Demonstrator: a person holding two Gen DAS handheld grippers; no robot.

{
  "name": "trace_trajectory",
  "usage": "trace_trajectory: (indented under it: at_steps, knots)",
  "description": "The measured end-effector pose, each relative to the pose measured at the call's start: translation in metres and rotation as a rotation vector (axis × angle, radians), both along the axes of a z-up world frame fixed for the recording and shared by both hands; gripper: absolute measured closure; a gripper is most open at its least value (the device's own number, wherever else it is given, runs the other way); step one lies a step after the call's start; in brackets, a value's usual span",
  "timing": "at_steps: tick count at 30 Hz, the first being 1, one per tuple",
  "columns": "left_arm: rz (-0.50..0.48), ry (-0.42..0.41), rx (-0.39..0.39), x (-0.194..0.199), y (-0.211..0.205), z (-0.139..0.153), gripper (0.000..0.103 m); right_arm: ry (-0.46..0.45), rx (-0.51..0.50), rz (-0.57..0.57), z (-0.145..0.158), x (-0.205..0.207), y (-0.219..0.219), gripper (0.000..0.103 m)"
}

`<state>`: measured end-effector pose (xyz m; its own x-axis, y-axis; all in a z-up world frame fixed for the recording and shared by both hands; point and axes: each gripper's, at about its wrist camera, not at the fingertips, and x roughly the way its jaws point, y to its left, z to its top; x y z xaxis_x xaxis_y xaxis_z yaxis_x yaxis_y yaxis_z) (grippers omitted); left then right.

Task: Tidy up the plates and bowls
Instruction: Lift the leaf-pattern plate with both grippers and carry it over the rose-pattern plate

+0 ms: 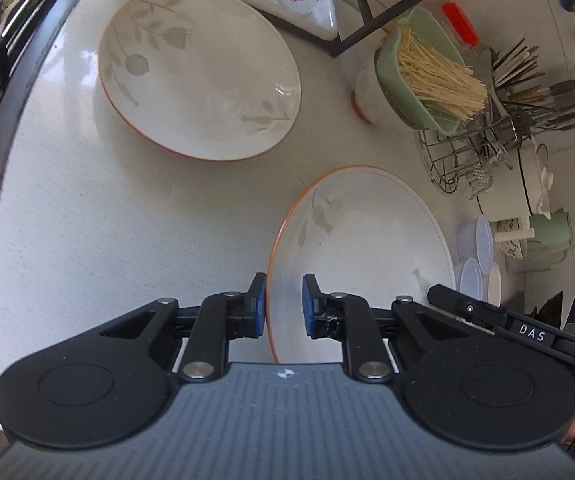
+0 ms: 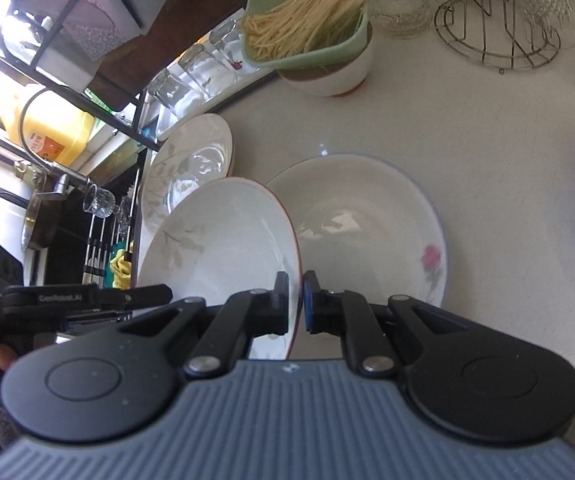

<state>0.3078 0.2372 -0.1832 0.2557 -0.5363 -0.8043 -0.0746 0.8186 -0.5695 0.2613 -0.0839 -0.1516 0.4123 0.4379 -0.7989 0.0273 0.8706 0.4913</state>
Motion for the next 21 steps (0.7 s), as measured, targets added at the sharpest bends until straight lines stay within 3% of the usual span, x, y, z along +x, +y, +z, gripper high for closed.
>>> trace_trajectory:
  at_steps: [11,16,21]
  knots:
    - [0.071,0.062,0.103,0.009,-0.049,-0.020,0.083,0.040,-0.043,0.170,-0.032,0.034,-0.036,0.092]
    - [0.096,0.065,0.190,0.013,-0.065,-0.015,0.083,0.067,0.015,0.157,-0.044,0.040,-0.050,0.092]
    - [0.070,0.072,0.271,0.020,-0.083,-0.016,0.083,0.060,-0.007,0.164,-0.049,0.040,-0.052,0.092]
